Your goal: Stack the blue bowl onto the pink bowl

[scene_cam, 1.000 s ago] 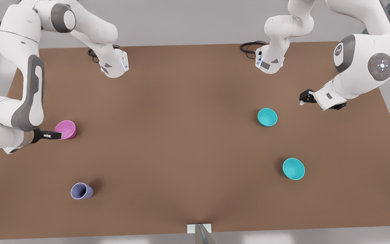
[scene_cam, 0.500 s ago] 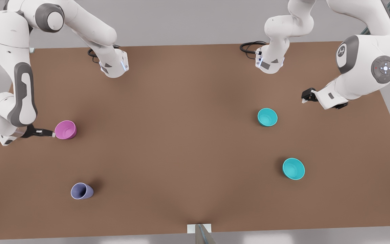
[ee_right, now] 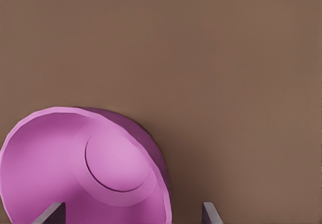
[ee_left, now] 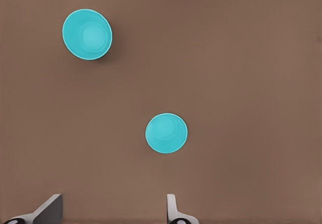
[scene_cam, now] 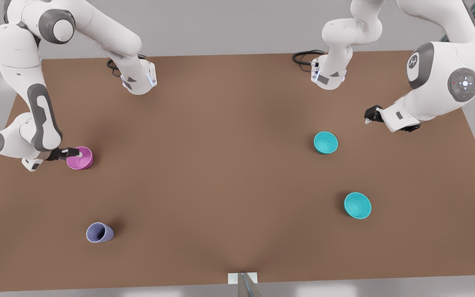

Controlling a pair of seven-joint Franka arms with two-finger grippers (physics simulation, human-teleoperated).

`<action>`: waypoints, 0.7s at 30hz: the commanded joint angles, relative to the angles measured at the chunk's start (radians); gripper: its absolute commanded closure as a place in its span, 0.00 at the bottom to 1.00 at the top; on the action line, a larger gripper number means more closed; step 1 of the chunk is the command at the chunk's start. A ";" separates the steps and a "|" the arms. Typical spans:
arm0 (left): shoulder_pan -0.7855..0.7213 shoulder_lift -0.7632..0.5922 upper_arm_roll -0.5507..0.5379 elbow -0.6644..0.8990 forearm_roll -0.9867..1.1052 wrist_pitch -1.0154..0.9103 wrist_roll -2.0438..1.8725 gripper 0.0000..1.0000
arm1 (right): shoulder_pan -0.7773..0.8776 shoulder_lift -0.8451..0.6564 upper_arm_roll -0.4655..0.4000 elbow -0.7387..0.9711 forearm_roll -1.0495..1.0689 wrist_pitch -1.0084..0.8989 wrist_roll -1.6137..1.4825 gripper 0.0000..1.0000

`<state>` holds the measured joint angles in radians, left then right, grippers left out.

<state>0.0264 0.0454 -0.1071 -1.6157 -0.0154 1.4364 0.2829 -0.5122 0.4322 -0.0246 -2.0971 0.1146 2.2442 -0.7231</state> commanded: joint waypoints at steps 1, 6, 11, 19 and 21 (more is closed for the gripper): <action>0.001 -0.001 0.000 0.000 0.000 -0.002 0.015 0.00 | 0.000 0.003 0.000 0.003 0.003 0.032 -0.211 0.01; 0.001 -0.001 0.000 0.000 0.000 -0.002 0.015 0.00 | -0.012 0.029 -0.002 0.016 0.002 0.048 -0.245 0.54; 0.001 -0.002 -0.002 0.000 0.000 -0.017 0.015 0.00 | -0.012 0.033 0.005 0.060 0.002 0.020 -0.262 0.79; 0.001 -0.002 -0.002 0.000 0.000 -0.017 0.015 0.00 | 0.420 -0.041 0.084 0.256 0.299 -0.272 0.215 0.79; 0.001 -0.002 -0.002 0.000 0.000 -0.017 0.015 0.00 | 0.645 0.020 0.084 0.344 0.353 -0.199 0.648 0.79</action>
<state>0.0241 0.0445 -0.1077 -1.6157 -0.0157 1.4210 0.2927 0.0798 0.4511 0.0595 -1.7580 0.3837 2.0740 -0.7393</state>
